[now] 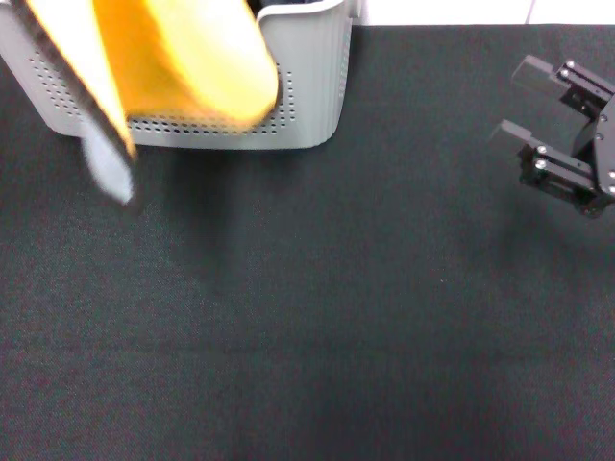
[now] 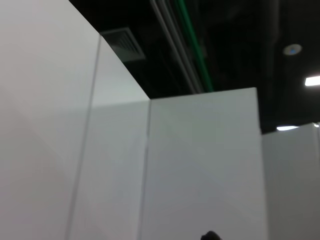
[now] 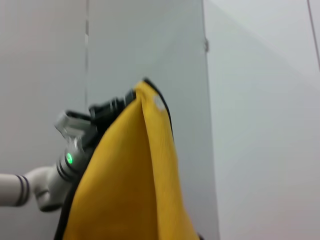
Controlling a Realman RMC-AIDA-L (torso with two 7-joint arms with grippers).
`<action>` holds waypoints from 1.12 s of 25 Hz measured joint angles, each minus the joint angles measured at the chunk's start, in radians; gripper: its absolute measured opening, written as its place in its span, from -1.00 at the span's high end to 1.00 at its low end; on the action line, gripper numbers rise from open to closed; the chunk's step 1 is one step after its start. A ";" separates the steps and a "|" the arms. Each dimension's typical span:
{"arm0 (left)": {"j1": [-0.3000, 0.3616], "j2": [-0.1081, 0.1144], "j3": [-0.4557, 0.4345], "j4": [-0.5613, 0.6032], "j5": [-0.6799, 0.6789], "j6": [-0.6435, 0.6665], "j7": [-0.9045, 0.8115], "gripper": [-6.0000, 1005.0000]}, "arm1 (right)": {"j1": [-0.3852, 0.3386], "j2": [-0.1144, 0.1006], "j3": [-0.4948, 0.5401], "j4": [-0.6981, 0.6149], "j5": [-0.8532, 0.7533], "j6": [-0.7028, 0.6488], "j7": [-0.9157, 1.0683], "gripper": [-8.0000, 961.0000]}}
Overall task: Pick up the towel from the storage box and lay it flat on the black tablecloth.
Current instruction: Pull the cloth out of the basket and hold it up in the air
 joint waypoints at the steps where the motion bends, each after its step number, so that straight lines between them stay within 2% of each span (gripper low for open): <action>1: -0.003 0.008 0.003 -0.018 0.013 0.025 0.001 0.89 | 0.003 -0.003 0.000 0.000 0.002 -0.012 0.003 -0.48; 2: -0.003 0.008 0.003 -0.018 0.013 0.025 0.001 0.89 | 0.006 -0.006 0.000 0.000 0.002 -0.024 0.006 -0.48; 3: -0.010 0.024 0.006 -0.041 0.071 0.085 0.008 0.89 | 0.009 -0.008 0.000 0.000 0.002 -0.031 0.009 -0.48; 7: -0.014 0.030 0.038 -0.030 0.164 0.148 0.039 0.89 | 0.021 -0.019 -0.012 0.000 -0.004 -0.040 0.032 -0.48; 10: -0.007 0.047 0.160 -0.018 0.186 0.154 0.094 0.89 | 0.027 -0.028 -0.028 0.001 -0.014 -0.041 0.053 -0.48; 13: -0.008 0.060 0.237 -0.018 0.182 0.156 0.118 0.89 | 0.047 -0.035 -0.040 0.003 -0.056 -0.037 0.083 -0.48; 21: -0.024 0.070 0.357 0.044 0.121 0.159 0.116 0.89 | 0.150 -0.048 -0.042 0.007 -0.352 -0.010 0.203 -0.47; 28: -0.040 0.065 0.366 0.059 0.056 0.160 0.114 0.89 | 0.160 -0.068 -0.041 0.009 -0.407 -0.052 0.225 -0.46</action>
